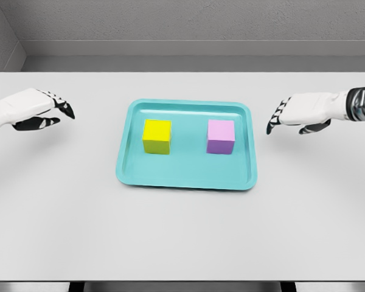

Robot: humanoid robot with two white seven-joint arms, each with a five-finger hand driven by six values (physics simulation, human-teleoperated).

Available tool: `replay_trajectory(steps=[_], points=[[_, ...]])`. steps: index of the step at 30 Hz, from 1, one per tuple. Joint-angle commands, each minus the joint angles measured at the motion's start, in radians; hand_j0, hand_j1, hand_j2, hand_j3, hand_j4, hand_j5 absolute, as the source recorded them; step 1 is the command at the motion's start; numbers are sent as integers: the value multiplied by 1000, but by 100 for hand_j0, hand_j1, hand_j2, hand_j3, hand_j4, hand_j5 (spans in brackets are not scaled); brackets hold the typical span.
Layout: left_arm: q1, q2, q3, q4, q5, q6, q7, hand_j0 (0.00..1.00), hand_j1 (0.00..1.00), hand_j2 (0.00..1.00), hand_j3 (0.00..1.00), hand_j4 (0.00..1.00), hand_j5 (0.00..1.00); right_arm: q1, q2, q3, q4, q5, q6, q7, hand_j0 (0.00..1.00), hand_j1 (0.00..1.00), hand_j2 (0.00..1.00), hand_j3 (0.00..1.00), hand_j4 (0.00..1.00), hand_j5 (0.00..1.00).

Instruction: Push two cubes

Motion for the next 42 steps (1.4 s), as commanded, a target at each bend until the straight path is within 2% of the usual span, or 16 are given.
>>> replay_trajectory(steps=[1,5,7,11,14,21,37,42], points=[[-2,-33,-1,2,-11,2,-10,52,52,52,52,52,52,0,-13,1,-32,-2,2,0,74,74,74,74,74,74],[-14,-57,-1,-1,-40,2,-12,52,52,52,52,52,52,6,7,3,-26,3,2,0,74,74,74,74,74,74],[-38,-62,-39,1,-44,2,-12,53,53,53,53,53,53,9,14,3,-23,12,2,0,74,74,74,74,74,74],[-41,-65,-44,-4,-44,2,-12,53,53,53,53,53,53,11,36,3,-19,14,2,0,74,74,74,74,74,74],[-81,-79,-94,-4,-44,2,-12,53,53,53,53,53,53,9,51,1,32,15,2,0,74,74,74,74,74,74],[-135,-137,-157,-1,-60,2,-33,53,53,53,53,53,53,11,91,3,20,24,2,0,74,74,74,74,74,74],[-147,-214,-168,28,-83,2,-82,54,54,54,54,54,54,9,138,36,24,31,2,0,74,74,74,74,74,74],[-181,-205,-209,18,-107,2,-84,56,56,56,56,56,56,6,172,38,20,31,2,0,74,74,74,74,74,74]])
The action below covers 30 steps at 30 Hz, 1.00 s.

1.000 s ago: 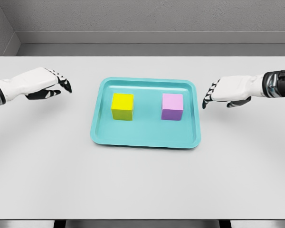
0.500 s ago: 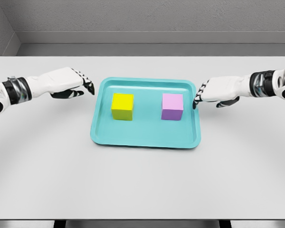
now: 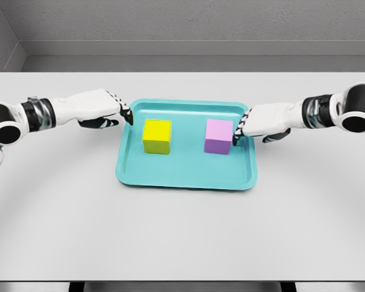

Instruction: Push two cubes

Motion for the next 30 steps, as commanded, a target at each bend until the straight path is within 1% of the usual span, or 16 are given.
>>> replay_trajectory(steps=[1,5,8,10,13,18,30], points=[[-2,7,-15,-6,-6,2,-3,56,56,56,56,56,56,0,10,1,0,-3,1,0,74,74,74,74,74,74],[-34,12,-74,-30,-7,2,-38,56,56,56,56,56,56,-2,18,0,1,-1,1,0,74,74,74,74,74,74],[-34,21,-85,-46,-7,2,-55,56,56,56,56,56,56,0,15,1,6,-1,1,0,74,74,74,74,74,74],[-34,22,-87,-59,-9,2,-66,56,56,56,56,56,56,-2,10,1,11,3,1,0,74,74,74,74,74,74],[-34,22,-87,-67,-9,2,-69,56,56,56,56,56,56,-6,6,0,46,7,1,0,74,74,74,74,74,74],[-28,22,-87,-72,-9,2,-70,56,56,56,56,56,56,-12,18,0,84,7,1,0,74,74,74,74,74,74],[-21,22,-96,-72,-9,2,-70,56,56,56,56,56,56,-26,76,0,81,7,1,0,74,74,74,74,74,74]])
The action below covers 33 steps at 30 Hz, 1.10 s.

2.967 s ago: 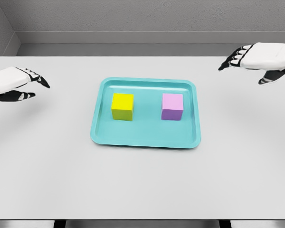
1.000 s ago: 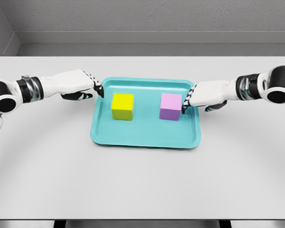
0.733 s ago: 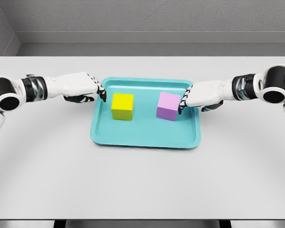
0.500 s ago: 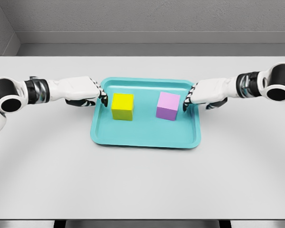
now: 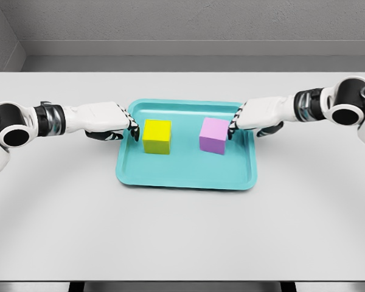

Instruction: Push two cubes

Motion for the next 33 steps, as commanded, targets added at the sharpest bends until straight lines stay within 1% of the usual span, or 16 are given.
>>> replay_trajectory(steps=[1,6,13,16,18,24,33], points=[[0,1,0,0,5,2,0,56,56,56,56,56,56,0,16,-1,0,-4,2,0,74,74,74,74,74,74],[0,1,-7,0,5,2,-4,56,56,56,56,56,56,0,25,1,3,2,2,0,74,74,74,74,74,74],[-5,-9,-8,-12,5,2,-7,56,56,56,56,56,56,-12,33,1,61,8,2,0,74,74,74,74,74,74],[-6,-12,-8,-23,5,2,-13,56,56,56,56,56,56,-15,57,1,66,8,2,0,74,74,74,74,74,74],[-9,-24,-8,-23,5,2,-15,56,56,56,56,56,56,-15,80,1,97,24,2,0,74,74,74,74,74,74],[-14,-48,-8,-23,4,2,-27,56,56,56,56,56,56,-20,82,-1,101,25,2,0,73,73,73,73,73,73],[-18,-59,-7,-23,4,2,-36,56,56,56,56,56,56,-31,111,-1,106,30,2,0,73,73,73,73,73,73]])
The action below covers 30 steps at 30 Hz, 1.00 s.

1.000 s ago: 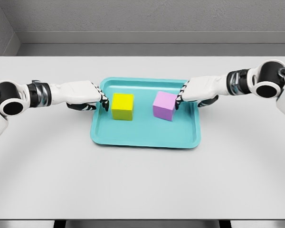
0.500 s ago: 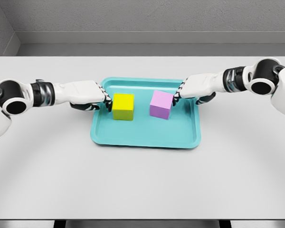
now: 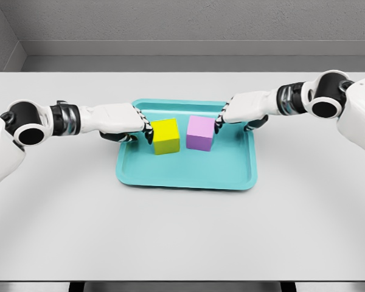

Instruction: Push two cubes

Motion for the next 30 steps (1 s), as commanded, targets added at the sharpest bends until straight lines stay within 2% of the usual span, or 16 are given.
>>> replay_trajectory(steps=[1,13,19,30], points=[[0,-3,1,0,4,2,-1,56,56,56,56,56,56,0,7,-1,5,0,2,0,73,73,73,73,73,73],[-15,-35,2,8,1,2,-3,56,56,56,56,56,56,-8,22,-1,14,0,2,0,73,73,73,73,73,73],[-12,-27,5,12,4,2,-6,60,60,60,60,60,60,-14,42,-1,26,2,2,0,73,73,73,73,73,73],[-9,-22,10,14,7,2,-6,60,60,60,60,60,60,-20,47,-6,43,2,2,0,72,72,72,72,72,72]])
